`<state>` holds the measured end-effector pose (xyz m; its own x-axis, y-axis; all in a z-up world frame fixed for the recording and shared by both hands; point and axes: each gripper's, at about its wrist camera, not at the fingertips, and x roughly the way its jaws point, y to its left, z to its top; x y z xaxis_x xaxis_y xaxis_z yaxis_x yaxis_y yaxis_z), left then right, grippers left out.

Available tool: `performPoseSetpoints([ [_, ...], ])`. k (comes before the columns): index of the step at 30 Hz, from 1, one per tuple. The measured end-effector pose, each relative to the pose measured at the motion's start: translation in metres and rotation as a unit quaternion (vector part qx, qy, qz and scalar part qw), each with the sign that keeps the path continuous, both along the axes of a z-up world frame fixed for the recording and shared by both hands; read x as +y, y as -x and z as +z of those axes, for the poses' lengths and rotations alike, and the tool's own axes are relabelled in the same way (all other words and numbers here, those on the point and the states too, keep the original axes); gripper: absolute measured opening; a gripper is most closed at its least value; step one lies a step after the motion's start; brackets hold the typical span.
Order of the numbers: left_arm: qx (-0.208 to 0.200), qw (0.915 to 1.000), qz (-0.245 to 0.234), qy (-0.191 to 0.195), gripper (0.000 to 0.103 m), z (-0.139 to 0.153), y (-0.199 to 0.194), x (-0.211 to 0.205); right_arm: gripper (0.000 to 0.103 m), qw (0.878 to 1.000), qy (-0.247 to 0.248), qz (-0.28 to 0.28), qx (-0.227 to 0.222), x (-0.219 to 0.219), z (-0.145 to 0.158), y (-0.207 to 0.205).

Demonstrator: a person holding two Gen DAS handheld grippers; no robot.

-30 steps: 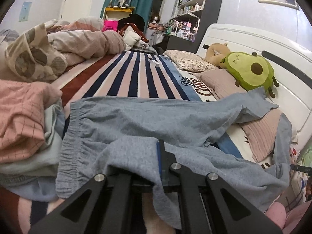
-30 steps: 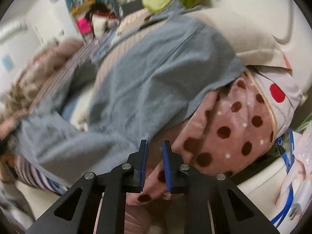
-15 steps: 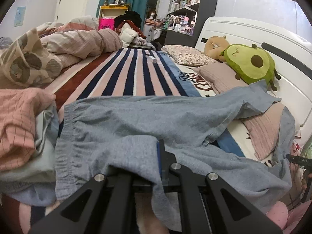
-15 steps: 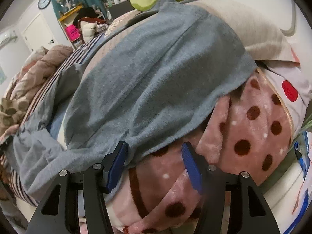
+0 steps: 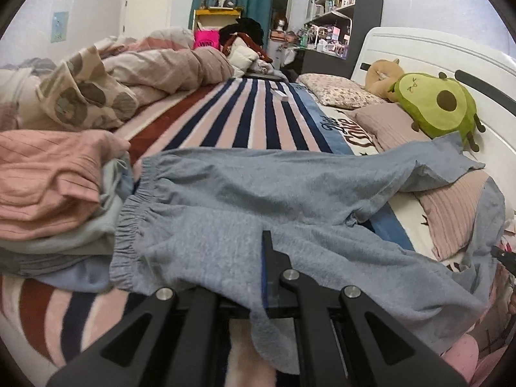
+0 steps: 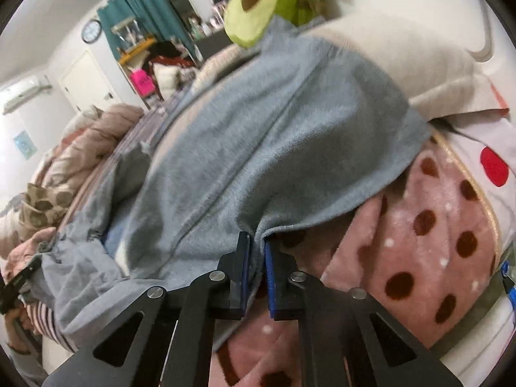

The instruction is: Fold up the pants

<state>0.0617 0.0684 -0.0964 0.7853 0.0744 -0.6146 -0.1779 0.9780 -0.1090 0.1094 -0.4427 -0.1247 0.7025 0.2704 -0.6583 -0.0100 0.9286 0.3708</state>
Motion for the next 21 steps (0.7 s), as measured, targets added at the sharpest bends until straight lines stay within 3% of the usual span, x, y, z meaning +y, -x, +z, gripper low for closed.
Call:
performPoseSetpoints([
  [11, -0.026, 0.9997, 0.003, 0.002, 0.001, 0.030, 0.023, -0.009, 0.003, 0.997, -0.051, 0.015, -0.063, -0.016, 0.038, 0.027],
  [17, -0.039, 0.9992, 0.000, 0.000, 0.001, 0.043, 0.007, 0.001, 0.003, 0.995, -0.034, 0.023, -0.096, -0.005, 0.073, 0.008],
  [21, -0.051, 0.9985, -0.018, -0.005, 0.001, 0.050, -0.015, 0.011, 0.003, 0.994, 0.016, 0.017, -0.111, 0.016, 0.099, -0.020],
])
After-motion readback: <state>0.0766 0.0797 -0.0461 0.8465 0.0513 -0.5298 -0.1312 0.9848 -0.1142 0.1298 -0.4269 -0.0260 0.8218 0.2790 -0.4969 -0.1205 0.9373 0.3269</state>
